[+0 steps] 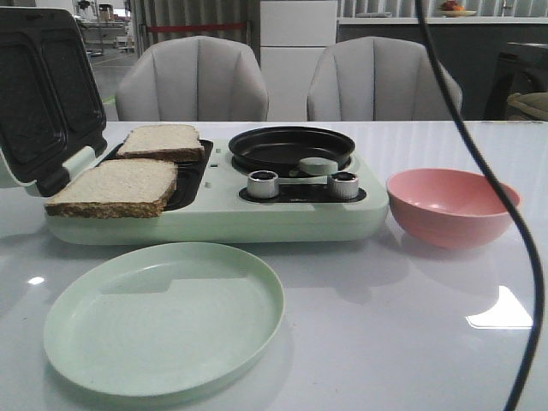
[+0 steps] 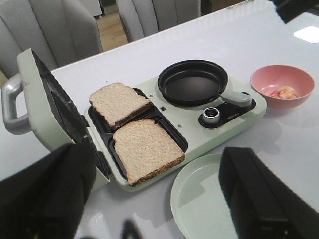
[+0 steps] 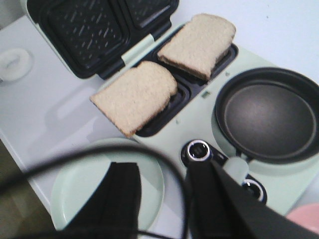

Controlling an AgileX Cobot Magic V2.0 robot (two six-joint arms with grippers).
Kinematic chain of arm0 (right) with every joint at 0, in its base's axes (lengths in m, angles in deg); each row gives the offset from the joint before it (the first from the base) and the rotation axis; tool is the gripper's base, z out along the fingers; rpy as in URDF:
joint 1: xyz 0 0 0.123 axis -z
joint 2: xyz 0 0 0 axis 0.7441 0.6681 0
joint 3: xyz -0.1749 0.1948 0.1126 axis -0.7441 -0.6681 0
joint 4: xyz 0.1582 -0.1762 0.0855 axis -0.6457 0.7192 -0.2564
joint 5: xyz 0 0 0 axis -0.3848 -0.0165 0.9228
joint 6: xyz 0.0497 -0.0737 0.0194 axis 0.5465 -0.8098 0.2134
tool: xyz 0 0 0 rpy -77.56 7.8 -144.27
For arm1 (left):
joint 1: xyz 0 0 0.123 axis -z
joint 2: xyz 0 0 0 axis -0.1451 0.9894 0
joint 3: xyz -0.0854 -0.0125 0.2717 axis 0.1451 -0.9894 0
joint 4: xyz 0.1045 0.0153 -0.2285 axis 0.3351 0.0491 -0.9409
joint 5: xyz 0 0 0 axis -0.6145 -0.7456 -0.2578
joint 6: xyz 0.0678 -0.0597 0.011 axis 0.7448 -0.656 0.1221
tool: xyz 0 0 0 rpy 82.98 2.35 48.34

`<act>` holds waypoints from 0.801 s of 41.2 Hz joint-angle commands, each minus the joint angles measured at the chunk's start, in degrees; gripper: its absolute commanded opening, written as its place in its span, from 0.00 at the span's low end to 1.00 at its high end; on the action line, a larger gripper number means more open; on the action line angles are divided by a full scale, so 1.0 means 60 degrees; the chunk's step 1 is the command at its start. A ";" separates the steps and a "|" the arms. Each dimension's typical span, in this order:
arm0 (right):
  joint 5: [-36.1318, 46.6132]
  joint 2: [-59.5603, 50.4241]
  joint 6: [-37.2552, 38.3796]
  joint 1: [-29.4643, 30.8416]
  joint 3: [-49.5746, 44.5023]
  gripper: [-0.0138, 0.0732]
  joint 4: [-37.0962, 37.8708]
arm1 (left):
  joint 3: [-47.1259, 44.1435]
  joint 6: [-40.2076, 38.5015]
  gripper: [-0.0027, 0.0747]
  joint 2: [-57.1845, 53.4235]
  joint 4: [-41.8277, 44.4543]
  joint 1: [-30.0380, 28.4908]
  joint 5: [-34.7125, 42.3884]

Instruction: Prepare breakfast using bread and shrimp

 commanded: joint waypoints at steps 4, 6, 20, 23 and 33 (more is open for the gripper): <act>0.0222 -0.1637 0.1279 0.0007 -0.0984 0.55 0.1410 | 0.0267 -0.0124 0.76 0.0022 0.0051 0.0050 0.0805; 0.0192 -0.1977 0.1633 0.0007 -0.1313 0.55 0.1789 | 0.0267 -0.0124 0.76 0.0022 0.0051 0.0050 0.0805; 0.0110 -0.4356 0.2520 0.0007 -0.3778 0.55 0.2715 | 0.0267 -0.0124 0.76 0.0022 0.0051 0.0050 0.0805; 0.0110 -0.4788 0.2520 0.0007 -0.4165 0.55 0.2715 | 0.0267 -0.0124 0.76 0.0022 0.0051 0.0050 0.0805; 0.0186 -0.5320 0.2520 0.0007 -0.4437 0.55 0.2715 | 0.0285 -0.0238 0.76 0.0022 0.0709 0.0050 0.0826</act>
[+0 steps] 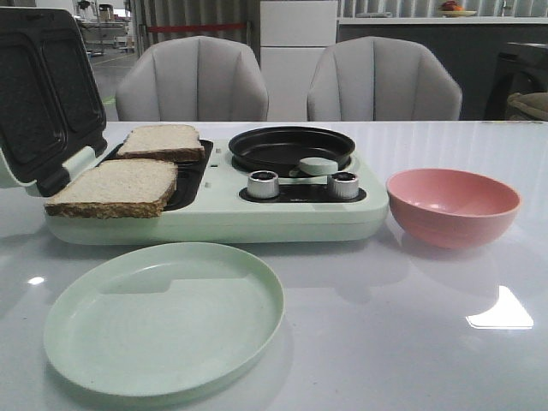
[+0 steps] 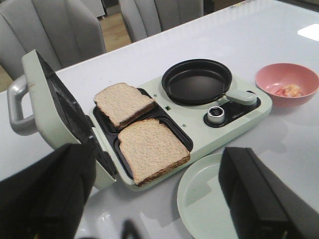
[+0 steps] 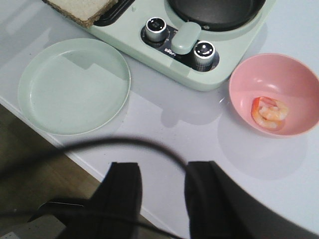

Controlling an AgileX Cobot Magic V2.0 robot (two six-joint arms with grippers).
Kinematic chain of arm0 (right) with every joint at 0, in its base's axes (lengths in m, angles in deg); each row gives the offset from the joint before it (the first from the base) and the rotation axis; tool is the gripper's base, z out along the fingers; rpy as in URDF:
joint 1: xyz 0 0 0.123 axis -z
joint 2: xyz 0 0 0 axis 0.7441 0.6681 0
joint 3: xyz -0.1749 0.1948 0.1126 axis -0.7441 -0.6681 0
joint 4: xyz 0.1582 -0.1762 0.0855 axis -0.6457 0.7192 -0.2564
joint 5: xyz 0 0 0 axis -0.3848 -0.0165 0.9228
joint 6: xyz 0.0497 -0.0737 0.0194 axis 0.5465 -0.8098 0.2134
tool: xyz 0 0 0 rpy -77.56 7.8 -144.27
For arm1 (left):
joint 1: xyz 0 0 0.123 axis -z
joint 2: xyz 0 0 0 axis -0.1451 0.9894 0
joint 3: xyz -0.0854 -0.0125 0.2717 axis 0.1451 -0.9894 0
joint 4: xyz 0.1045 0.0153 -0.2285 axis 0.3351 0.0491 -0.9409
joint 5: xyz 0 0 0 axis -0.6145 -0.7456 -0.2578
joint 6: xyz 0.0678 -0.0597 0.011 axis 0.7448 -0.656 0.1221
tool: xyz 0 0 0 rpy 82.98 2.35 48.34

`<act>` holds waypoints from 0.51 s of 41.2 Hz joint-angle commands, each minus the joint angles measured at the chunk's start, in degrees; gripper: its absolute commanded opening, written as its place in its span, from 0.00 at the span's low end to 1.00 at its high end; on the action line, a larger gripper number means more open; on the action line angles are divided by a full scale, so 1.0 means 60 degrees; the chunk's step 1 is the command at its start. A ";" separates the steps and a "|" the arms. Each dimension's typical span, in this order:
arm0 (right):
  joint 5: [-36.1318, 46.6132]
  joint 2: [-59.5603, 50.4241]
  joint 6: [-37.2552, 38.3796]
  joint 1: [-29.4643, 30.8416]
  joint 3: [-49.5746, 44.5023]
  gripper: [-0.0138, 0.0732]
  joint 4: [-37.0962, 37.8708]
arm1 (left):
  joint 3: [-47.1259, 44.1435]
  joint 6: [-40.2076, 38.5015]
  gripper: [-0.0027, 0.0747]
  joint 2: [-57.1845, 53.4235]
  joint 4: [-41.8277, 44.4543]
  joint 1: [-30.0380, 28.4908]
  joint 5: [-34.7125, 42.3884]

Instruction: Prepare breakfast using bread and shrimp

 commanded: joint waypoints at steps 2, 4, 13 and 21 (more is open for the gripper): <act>0.0699 -0.0143 -0.0001 0.0007 0.0262 0.55 0.0007 | 0.0355 -0.0676 0.76 0.0042 0.0949 0.0050 0.0784; 0.0677 -0.0143 -0.0001 0.0007 0.0262 0.55 0.0007 | 0.0471 -0.1382 0.76 0.0111 0.1718 0.0050 0.0639; 0.0675 -0.0048 -0.0001 0.0007 0.0262 0.55 0.0007 | 0.1360 -0.3877 0.76 0.0612 0.4753 0.0050 -0.0728; 0.0675 -0.0048 -0.0001 0.0007 0.0262 0.55 0.0007 | 0.2178 -0.4071 0.76 0.1400 0.5370 0.0050 -0.2301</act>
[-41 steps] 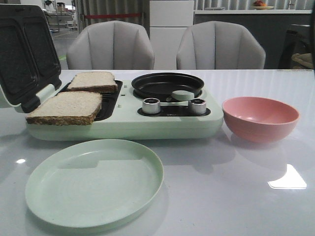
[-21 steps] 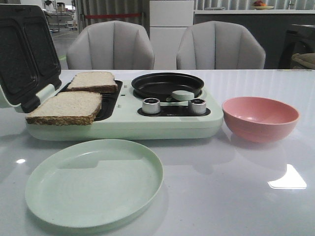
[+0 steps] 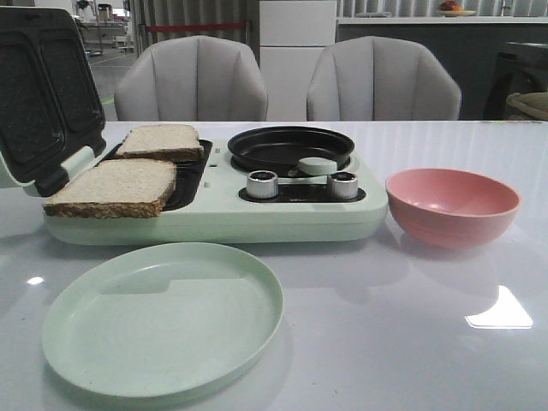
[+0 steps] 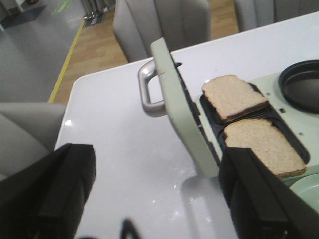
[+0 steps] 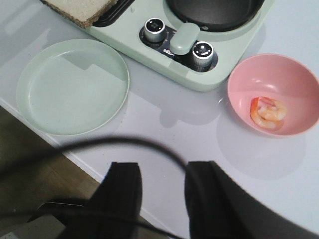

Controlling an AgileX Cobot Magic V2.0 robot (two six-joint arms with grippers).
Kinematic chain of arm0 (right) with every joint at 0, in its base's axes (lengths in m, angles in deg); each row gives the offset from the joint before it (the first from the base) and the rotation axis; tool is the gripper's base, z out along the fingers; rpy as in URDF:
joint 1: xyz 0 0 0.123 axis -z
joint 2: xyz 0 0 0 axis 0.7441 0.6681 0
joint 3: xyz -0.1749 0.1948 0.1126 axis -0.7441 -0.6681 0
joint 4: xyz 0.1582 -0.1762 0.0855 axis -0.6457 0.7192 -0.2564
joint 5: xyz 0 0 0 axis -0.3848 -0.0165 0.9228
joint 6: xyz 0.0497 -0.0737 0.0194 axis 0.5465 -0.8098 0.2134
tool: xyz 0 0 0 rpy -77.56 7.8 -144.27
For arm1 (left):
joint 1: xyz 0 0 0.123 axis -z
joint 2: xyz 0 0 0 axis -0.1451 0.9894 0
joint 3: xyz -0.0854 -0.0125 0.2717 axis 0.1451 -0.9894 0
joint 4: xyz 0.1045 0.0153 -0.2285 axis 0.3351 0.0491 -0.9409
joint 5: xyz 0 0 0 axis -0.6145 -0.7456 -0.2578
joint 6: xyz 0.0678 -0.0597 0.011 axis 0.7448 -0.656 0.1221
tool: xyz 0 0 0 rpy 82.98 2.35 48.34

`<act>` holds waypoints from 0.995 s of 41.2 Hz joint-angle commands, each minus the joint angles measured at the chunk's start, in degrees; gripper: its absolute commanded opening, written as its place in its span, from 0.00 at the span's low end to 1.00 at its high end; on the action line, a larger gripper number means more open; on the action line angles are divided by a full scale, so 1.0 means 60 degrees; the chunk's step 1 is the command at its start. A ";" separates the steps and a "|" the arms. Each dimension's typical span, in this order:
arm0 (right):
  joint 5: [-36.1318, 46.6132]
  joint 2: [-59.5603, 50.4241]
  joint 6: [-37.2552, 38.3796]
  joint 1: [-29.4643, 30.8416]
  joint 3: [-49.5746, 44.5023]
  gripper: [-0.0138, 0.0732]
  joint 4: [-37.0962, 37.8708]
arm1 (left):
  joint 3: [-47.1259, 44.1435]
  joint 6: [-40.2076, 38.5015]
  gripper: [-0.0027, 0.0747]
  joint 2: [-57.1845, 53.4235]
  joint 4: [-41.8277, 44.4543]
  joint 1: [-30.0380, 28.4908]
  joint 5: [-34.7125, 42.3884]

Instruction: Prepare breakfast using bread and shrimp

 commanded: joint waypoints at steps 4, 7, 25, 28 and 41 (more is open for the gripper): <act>0.0658 -0.0024 -0.0001 0.0007 0.0262 0.55 -0.0013 | 0.0959 -0.0154 0.76 0.1021 0.0495 0.0050 -0.0584; 0.0658 -0.0024 -0.0001 0.0007 0.0262 0.55 -0.0013 | 0.1178 -0.0112 0.76 0.1485 0.0495 0.0050 -0.0802; 0.0657 -0.0024 -0.0001 0.0007 0.0262 0.55 -0.0013 | 0.1847 0.0885 0.76 0.3102 -0.1010 -0.1889 -0.0817; 0.0657 -0.0024 -0.0001 0.0007 0.0262 0.55 -0.0013 | 0.1847 0.1658 0.76 0.3123 -0.2124 -0.2933 -0.0649; 0.0657 -0.0024 -0.0001 0.0007 0.0262 0.55 -0.0013 | 0.1847 0.4848 0.76 0.3159 -0.7022 -0.7160 0.0568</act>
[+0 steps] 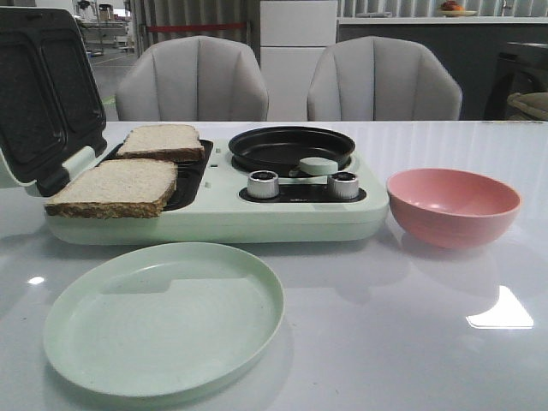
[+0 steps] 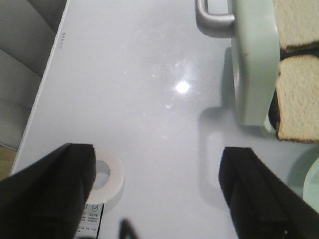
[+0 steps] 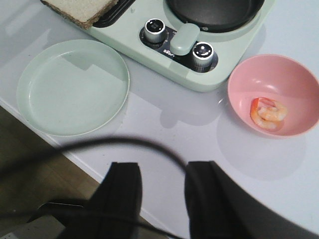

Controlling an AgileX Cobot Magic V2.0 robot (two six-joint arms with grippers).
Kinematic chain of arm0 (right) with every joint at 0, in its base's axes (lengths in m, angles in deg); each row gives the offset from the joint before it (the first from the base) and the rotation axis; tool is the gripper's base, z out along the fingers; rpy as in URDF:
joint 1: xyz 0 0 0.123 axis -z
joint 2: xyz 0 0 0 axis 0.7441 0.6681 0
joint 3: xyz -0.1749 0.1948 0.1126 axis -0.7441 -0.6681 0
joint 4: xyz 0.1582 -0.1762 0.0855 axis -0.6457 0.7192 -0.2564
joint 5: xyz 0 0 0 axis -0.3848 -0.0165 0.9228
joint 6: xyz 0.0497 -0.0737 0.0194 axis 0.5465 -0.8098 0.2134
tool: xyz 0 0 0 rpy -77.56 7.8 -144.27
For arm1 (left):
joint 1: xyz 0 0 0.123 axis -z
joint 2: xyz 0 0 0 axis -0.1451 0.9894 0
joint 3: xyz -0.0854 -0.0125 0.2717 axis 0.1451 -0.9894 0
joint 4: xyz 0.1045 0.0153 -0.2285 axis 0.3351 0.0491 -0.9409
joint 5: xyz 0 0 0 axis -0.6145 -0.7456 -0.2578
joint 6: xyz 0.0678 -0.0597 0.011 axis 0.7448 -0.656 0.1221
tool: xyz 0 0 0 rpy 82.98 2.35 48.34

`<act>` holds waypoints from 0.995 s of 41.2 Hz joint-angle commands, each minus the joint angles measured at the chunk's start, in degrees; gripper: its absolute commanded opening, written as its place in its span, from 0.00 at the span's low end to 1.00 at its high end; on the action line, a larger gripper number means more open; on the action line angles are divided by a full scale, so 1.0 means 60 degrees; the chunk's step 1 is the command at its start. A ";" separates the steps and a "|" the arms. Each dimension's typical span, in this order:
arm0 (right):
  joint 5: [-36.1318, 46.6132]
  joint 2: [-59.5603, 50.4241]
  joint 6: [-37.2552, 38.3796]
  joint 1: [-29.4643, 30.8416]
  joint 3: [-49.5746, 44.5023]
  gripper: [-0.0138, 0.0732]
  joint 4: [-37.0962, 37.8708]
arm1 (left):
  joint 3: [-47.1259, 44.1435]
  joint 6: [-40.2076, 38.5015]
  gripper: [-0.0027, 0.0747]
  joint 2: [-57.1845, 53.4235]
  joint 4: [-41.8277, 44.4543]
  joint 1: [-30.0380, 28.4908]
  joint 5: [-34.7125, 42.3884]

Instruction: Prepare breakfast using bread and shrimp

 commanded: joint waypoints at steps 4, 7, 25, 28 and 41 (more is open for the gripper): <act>0.0657 -0.0024 -0.0001 0.0007 0.0262 0.55 -0.0013 | 0.0338 0.0300 0.76 -0.0036 -0.1049 -0.1257 0.1299; 0.0657 -0.0024 -0.0001 0.0007 0.0262 0.55 -0.0013 | 0.0338 0.0321 0.76 -0.0036 -0.0986 -0.1406 0.1523; 0.0660 -0.0024 -0.0001 0.0007 0.0262 0.55 -0.0022 | 0.0468 0.0340 0.76 0.2152 -0.1896 -0.1406 0.2051; 0.0660 -0.0024 -0.0001 0.0007 0.0262 0.55 -0.0022 | 0.0759 0.0363 0.76 0.2767 -0.1976 -0.1406 0.2051; 0.0660 -0.0024 -0.0001 0.0007 0.0262 0.55 -0.0022 | 0.2178 0.0855 0.70 0.4681 -0.2513 -0.1371 0.1742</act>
